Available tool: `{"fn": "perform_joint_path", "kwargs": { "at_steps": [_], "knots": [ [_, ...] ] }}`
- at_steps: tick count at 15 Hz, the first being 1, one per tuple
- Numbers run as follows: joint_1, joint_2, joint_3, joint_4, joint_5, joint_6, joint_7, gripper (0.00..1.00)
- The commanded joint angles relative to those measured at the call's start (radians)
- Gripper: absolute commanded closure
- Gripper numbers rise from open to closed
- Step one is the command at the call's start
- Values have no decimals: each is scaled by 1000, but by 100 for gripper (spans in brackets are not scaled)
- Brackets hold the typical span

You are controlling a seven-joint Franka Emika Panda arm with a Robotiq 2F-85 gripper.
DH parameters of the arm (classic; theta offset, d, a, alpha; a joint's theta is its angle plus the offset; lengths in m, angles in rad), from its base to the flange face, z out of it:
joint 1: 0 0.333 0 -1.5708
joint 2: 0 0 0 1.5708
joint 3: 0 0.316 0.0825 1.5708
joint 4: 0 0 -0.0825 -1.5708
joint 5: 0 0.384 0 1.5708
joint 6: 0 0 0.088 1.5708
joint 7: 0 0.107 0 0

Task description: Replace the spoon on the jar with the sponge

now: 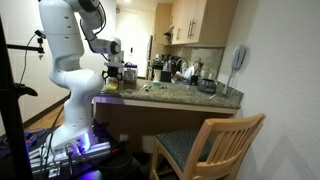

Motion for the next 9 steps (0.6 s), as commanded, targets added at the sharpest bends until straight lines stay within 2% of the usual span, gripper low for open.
{"fn": "perform_joint_path", "kwargs": {
  "at_steps": [1, 9],
  "knots": [
    [7, -25, -6, -38, -9, 21, 16, 0],
    [9, -23, -23, -59, 41, 28, -5, 0]
  ]
}}
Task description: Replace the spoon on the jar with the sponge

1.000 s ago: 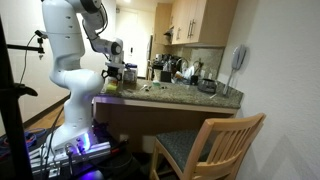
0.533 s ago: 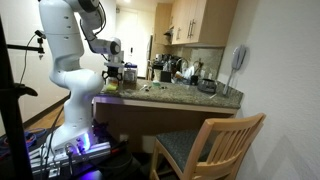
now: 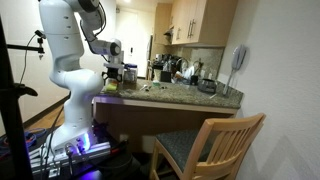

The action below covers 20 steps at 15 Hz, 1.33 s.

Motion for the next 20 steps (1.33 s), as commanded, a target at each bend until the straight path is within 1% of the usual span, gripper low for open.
{"fn": "perform_joint_path", "kwargs": {
  "at_steps": [1, 7, 8, 9, 13, 16, 20],
  "knots": [
    [9, -21, -20, -38, 31, 26, -15, 0],
    [12, -20, -28, -43, 93, 18, -27, 0],
    [11, -20, -27, -43, 95, 17, -28, 12],
    [11, -20, -27, -43, 95, 16, -30, 28],
    [3, -23, -20, -42, 65, 5, 0, 55],
    [1, -25, -18, -42, 52, -2, 18, 71],
    [1, -28, -16, -44, 62, 4, 55, 95]
  ]
}}
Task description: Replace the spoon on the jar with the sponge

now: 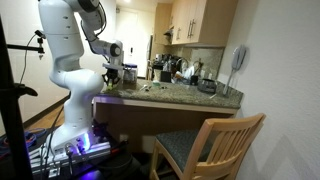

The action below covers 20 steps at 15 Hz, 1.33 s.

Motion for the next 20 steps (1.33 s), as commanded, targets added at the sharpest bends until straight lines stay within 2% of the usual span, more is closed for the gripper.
{"fn": "perform_joint_path", "kwargs": {
  "at_steps": [1, 2, 8, 14, 15, 16, 18, 19, 20],
  "knots": [
    [2, -23, -5, -28, 6, 12, 40, 98],
    [-18, -16, -28, -33, -15, 14, 8, 95],
    [-47, -129, -113, -8, -4, -90, -25, 95],
    [-45, -291, -161, 93, -49, -290, -50, 95],
    [-47, -242, -152, 63, -39, -232, -20, 95],
    [-45, -266, -153, 74, -39, -244, -20, 81],
    [-44, -272, -153, 68, -39, -244, -19, 81],
    [-47, -246, -139, 77, -73, -252, -20, 95],
    [-49, -224, -132, 107, -90, -243, -18, 95]
  ]
}}
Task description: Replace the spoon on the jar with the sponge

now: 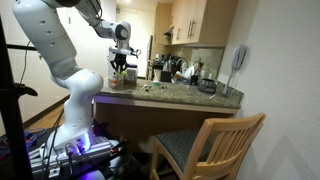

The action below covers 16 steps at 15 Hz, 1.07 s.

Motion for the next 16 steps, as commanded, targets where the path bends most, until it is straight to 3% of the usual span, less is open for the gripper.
{"fn": "perform_joint_path", "kwargs": {
  "at_steps": [1, 4, 8, 9, 10, 12, 13, 16],
  "knots": [
    [-5, 38, 20, 77, -50, 13, 0, 95],
    [-8, 47, 36, 212, -97, 29, 11, 95],
    [-35, 175, 91, 442, -182, 108, 109, 95],
    [-9, 66, 62, 327, -142, 84, 66, 95],
    [-10, 87, 68, 361, -146, 85, 76, 81],
    [-10, 91, 68, 356, -146, 84, 76, 81],
    [-8, 104, 68, 341, -139, 85, 78, 95],
    [-22, 209, 74, 378, -145, 135, 106, 95]
  ]
}}
